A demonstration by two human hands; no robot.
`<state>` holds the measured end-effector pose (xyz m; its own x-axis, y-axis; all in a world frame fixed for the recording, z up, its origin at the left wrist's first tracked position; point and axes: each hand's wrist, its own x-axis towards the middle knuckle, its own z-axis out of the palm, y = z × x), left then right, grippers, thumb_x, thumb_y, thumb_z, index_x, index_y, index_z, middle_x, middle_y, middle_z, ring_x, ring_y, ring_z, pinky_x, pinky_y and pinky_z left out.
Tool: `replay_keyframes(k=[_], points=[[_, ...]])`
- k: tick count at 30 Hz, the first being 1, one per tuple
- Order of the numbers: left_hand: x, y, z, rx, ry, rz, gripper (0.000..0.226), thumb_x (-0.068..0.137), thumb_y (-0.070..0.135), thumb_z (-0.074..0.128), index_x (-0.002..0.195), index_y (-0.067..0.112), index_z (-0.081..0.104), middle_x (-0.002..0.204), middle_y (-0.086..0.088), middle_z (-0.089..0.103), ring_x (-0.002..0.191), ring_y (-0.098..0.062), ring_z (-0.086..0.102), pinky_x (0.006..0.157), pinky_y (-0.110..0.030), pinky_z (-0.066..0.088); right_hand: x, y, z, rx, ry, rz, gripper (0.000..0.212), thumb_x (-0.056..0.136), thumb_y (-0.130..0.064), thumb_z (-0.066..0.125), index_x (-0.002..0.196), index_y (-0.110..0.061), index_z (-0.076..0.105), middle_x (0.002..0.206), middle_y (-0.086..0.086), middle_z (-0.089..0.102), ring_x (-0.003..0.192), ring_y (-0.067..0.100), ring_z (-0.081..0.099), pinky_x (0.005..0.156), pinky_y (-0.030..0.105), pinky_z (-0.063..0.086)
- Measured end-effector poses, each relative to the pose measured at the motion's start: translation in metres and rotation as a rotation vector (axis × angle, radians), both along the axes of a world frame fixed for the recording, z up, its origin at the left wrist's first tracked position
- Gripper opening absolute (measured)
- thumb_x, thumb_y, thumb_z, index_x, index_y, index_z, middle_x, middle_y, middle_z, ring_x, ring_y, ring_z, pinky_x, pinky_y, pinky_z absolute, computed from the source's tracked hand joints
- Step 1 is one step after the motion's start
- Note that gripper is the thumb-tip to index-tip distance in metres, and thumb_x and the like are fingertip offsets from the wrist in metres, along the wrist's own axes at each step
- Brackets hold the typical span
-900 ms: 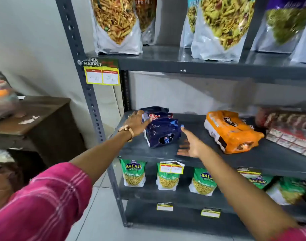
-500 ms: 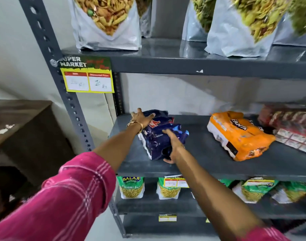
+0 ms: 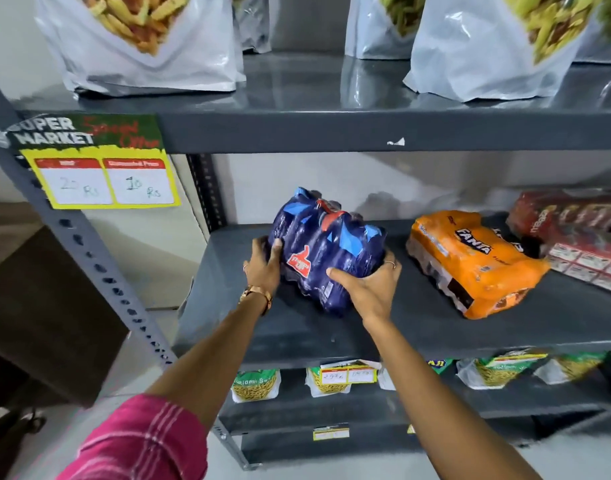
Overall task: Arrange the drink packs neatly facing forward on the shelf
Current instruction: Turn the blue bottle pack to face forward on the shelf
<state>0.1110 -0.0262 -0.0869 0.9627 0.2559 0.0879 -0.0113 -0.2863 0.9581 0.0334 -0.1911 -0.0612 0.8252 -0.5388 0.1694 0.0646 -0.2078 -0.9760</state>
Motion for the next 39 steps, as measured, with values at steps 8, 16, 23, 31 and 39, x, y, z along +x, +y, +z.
replay_keyframes(k=[8, 16, 23, 31, 39], points=[[-0.007, -0.013, 0.014, 0.139, -0.042, 0.183, 0.047, 0.090, 0.004, 0.043, 0.135, 0.018, 0.047, 0.123, -0.021, 0.042, 0.103, -0.040, 0.055, 0.098, -0.042, 0.043, -0.003, 0.004, -0.026, -0.059, -0.084, 0.194, 0.120, 0.039, -0.033, 0.097, 0.138, -0.021, 0.030, 0.136, 0.000, 0.049, 0.122, 0.006, 0.052, 0.096, 0.010, 0.044], [-0.064, -0.022, 0.002, -0.349, -0.034, -0.410, 0.108, 0.063, 0.042, 0.083, 0.147, 0.028, 0.017, 0.152, -0.007, 0.032, 0.138, -0.017, 0.038, 0.109, -0.034, 0.041, 0.006, -0.008, -0.026, 0.339, -0.043, 0.361, 0.070, 0.086, -0.074, 0.027, 0.126, -0.025, 0.058, 0.123, -0.006, 0.067, 0.115, 0.006, 0.063, 0.098, 0.028, 0.049], [-0.050, -0.018, -0.011, -0.162, 0.024, -0.539, 0.144, 0.045, 0.035, 0.093, 0.149, 0.024, -0.005, 0.160, -0.009, 0.010, 0.146, -0.020, 0.016, 0.119, -0.044, 0.019, -0.026, 0.015, -0.020, 0.561, 0.056, 0.188, 0.075, 0.092, -0.068, 0.013, 0.096, -0.017, 0.067, 0.099, 0.000, 0.070, 0.095, 0.016, 0.065, 0.087, 0.025, 0.048], [-0.040, 0.046, -0.026, -0.565, -0.015, -0.030, 0.028, 0.089, 0.024, 0.060, 0.113, 0.008, 0.063, 0.108, -0.008, 0.069, 0.106, -0.026, 0.064, 0.078, -0.021, 0.055, -0.044, -0.001, -0.048, 0.205, 0.030, 0.047, 0.064, 0.068, -0.056, 0.077, 0.122, -0.027, 0.057, 0.132, 0.008, 0.058, 0.124, 0.021, 0.057, 0.105, 0.042, 0.047], [-0.044, 0.033, -0.023, 0.017, -0.067, -0.112, 0.075, 0.055, 0.024, 0.090, 0.114, 0.016, 0.045, 0.121, -0.006, 0.058, 0.108, -0.019, 0.059, 0.089, -0.030, 0.053, -0.006, -0.027, -0.052, 0.061, 0.177, 0.268, 0.059, 0.069, -0.031, 0.084, 0.120, -0.014, 0.060, 0.113, 0.006, 0.072, 0.103, 0.020, 0.069, 0.088, 0.036, 0.058]])
